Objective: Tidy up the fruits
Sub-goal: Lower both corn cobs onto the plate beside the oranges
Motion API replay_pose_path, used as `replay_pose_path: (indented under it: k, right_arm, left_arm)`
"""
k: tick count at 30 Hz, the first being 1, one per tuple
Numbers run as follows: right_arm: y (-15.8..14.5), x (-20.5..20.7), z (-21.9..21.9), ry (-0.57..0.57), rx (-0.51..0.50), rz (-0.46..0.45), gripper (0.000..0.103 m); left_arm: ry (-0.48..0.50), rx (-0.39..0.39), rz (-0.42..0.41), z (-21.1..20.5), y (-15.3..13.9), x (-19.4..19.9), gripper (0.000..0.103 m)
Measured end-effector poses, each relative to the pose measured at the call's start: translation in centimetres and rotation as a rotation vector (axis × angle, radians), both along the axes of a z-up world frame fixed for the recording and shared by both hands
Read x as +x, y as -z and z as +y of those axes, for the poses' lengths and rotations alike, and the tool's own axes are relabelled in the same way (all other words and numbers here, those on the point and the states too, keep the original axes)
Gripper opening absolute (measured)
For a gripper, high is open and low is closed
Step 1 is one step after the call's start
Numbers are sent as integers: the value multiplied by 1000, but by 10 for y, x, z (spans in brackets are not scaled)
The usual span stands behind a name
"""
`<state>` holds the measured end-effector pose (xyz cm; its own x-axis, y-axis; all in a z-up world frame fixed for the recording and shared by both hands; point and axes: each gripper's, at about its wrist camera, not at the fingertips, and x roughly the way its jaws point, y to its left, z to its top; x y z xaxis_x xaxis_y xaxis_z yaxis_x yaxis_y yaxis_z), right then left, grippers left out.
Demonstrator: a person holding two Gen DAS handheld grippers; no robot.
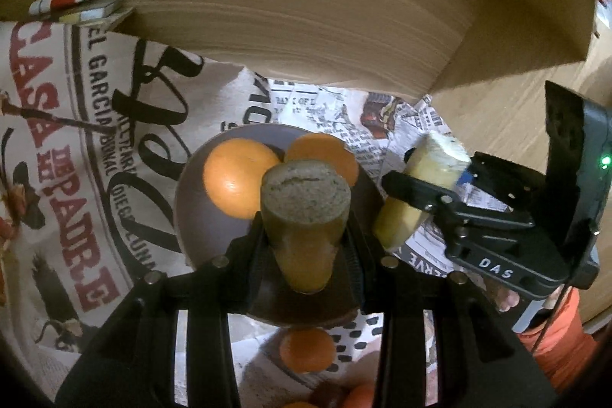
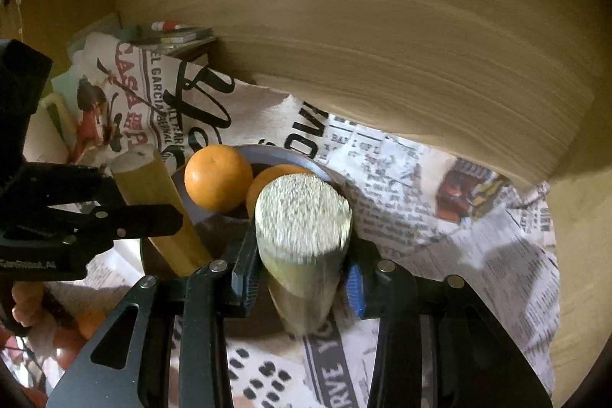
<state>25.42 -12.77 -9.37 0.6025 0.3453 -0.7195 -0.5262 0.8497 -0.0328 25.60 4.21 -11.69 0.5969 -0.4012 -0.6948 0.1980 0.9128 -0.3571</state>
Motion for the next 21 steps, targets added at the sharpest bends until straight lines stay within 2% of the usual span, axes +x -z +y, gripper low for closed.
replay_pose_path:
  k: [5, 13, 17, 21]
  right_arm:
    - [10, 7, 22, -44, -17, 20, 34]
    - [17, 7, 46, -97, -41, 26, 34]
    - [17, 5, 53, -115, -62, 17, 34]
    - [16, 5, 55, -123, -50, 38, 35]
  left_arm:
    - [-39, -4, 23, 18, 7, 4, 40]
    - [-55, -64, 63, 38, 19, 7, 43]
    - [-52, -22, 71, 36, 21, 6, 44]
    - [-33, -11, 127, 32, 33, 10, 44]
